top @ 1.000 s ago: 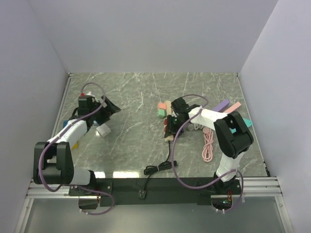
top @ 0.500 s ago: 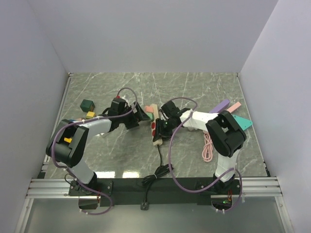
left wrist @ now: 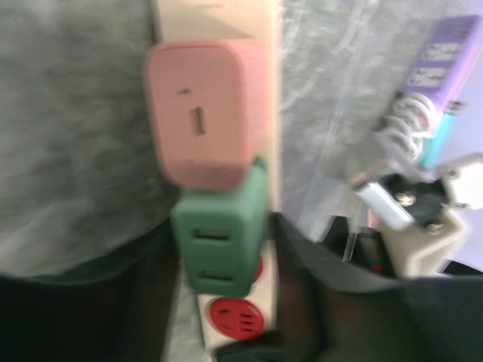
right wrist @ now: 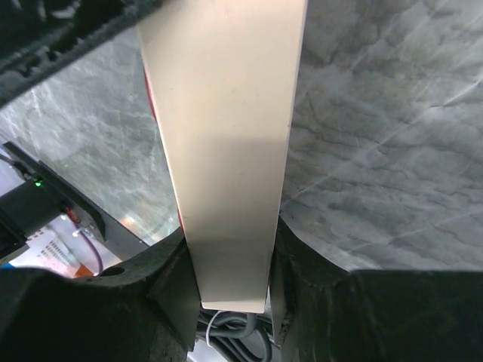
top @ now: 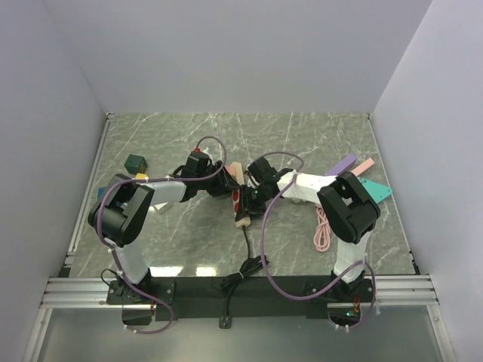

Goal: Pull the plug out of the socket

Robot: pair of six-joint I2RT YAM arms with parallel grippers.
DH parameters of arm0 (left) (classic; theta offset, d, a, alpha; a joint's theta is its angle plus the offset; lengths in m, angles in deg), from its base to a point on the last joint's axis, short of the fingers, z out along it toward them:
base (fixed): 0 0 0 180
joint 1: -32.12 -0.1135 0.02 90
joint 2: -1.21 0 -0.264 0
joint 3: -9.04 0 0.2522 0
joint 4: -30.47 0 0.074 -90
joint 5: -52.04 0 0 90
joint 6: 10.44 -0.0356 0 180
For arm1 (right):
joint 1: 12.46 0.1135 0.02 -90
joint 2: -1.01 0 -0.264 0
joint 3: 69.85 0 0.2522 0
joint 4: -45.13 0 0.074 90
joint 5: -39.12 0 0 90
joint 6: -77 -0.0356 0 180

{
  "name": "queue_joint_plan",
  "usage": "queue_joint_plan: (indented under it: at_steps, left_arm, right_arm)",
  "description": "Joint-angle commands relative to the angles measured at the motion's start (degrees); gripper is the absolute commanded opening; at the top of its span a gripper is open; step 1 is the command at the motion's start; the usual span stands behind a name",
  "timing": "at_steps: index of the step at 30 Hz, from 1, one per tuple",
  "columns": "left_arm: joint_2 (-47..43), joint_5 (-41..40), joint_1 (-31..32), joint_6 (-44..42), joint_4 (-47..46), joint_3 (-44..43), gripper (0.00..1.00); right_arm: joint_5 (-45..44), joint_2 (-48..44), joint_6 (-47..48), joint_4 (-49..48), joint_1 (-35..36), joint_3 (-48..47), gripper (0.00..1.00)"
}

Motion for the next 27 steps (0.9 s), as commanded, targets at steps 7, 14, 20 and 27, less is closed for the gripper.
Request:
queue_joint_plan:
  at_steps: [7,14,20,27]
  left_arm:
    - [0.9,-0.6,0.4,-1.6,-1.4,-2.1,0.01]
    - [-3.8,-2.0,-0.3,-3.8,-1.8,1.8,0.0]
    - [-8.6,0.9,-3.3,-2.7,-8.3,10.6,0.0]
    - [-13.3,1.8,-5.5,-2.2,-9.1,12.1,0.0]
  right_arm:
    - [0.4,1.3,-0.7,0.2,0.8,-2.2,0.0]
    - [0.0,4.8,-8.0,-1.1,-3.6,2.1,0.0]
    - [0.2,6.6,-10.9,-3.2,-9.9,7.2,0.0]
    - [-2.8,7.1,-9.8,0.8,-11.9,6.6,0.0]
